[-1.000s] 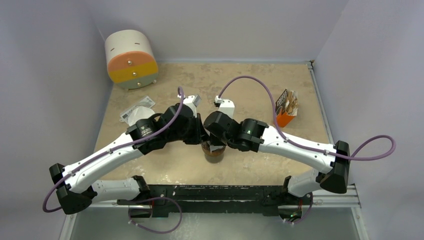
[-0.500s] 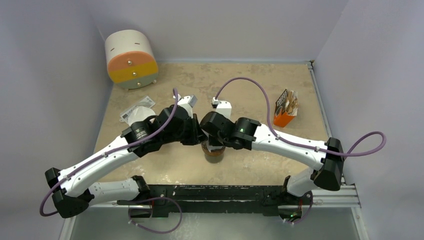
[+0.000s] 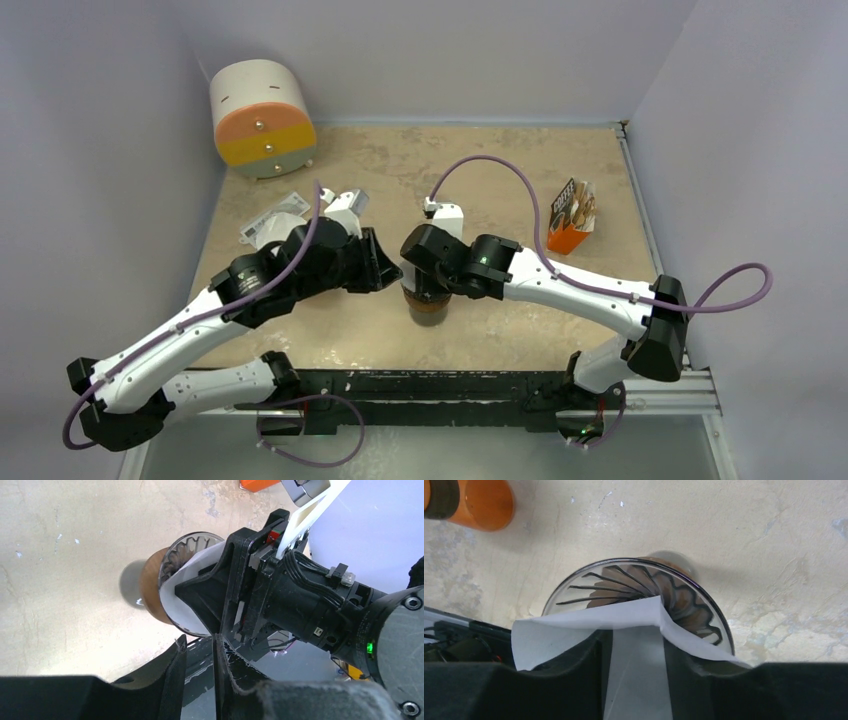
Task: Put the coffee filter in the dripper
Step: Place the coffee filter in the coffee dripper.
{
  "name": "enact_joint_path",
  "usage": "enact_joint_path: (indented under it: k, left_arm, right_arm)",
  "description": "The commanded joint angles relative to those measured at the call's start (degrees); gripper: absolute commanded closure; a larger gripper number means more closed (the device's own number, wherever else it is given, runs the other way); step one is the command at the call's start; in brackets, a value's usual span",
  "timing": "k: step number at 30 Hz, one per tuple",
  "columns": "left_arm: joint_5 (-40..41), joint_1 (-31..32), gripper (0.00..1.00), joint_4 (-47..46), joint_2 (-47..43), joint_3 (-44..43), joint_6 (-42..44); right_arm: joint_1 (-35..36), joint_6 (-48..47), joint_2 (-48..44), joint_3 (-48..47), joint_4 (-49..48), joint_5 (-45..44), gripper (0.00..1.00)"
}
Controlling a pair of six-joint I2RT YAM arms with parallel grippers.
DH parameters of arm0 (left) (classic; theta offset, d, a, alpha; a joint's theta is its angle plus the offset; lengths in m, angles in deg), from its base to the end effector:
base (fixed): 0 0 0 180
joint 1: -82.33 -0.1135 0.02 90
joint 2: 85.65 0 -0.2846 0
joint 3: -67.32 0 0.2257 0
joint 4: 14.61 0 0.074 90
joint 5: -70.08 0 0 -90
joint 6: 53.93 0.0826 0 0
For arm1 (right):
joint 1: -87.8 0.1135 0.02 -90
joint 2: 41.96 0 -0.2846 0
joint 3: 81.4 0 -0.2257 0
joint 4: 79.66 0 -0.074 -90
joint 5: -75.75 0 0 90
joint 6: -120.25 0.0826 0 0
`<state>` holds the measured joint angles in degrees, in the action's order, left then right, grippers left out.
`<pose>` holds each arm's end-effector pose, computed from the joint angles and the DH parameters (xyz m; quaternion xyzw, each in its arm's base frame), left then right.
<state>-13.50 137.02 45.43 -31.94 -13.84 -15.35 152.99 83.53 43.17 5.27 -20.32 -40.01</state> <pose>0.1135 -0.1443 0.3629 -0.0019 0.8761 -0.3537 0.3275 0.1636 0.2684 0.3137 -0.0216 0.9221 0.1711 0.3465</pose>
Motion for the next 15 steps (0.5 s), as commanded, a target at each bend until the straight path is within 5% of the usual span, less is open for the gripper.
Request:
enact_joint_path:
  k: [1, 8, 15]
  left_arm:
    - [2.5, -0.4, 0.76, 1.3, -1.6, -0.5, 1.4]
    - [3.3, -0.3, 0.76, 1.5, -2.7, 0.1, 1.7]
    - [3.5, -0.4, 0.76, 1.6, -3.4, 0.6, 2.1]
  right_arm:
    - [-0.1, -1.1, -1.2, -1.1, 1.9, 0.1, 0.49]
    - [-0.1, -1.9, -0.9, -3.1, 2.9, 1.1, 0.31]
    - [-0.1, -2.1, 0.1, -4.6, 3.3, 1.2, 0.35]
